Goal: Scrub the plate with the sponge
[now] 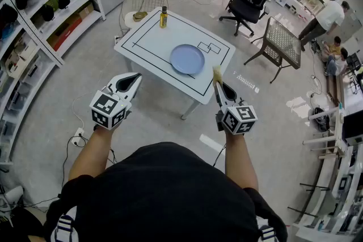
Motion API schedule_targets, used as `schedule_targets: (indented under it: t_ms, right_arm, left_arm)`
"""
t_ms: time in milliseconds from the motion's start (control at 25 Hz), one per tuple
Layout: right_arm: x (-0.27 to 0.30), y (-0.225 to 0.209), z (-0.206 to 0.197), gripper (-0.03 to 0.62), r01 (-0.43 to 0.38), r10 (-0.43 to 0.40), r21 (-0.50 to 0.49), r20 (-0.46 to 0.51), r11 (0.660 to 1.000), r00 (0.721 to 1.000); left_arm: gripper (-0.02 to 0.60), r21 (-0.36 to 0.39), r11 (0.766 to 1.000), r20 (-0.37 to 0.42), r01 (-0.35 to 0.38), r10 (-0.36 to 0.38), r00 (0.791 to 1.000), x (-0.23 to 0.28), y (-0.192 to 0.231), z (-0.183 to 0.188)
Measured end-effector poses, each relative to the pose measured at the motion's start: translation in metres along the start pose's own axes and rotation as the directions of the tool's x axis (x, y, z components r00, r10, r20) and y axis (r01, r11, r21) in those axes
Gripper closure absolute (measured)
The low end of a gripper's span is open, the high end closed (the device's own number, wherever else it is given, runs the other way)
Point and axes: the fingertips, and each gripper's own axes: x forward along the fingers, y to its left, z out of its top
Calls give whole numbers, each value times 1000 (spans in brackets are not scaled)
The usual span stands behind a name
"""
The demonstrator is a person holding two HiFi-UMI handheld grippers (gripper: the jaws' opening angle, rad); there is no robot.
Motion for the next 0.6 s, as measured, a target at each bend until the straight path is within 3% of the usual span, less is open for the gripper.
schedule_targets:
  t_ms: [320, 600]
  right_arm:
    - [2, 33, -3, 566, 0, -1, -24, -14, 1000, 1000]
    - [13, 51, 2, 566, 8, -8, 10, 18, 1000, 1000]
  left_arm:
    - [575, -4, 1000, 4, 27, -27, 1000, -22, 10, -5]
    - [575, -22, 999, 6, 42, -42, 999, -36, 24, -14]
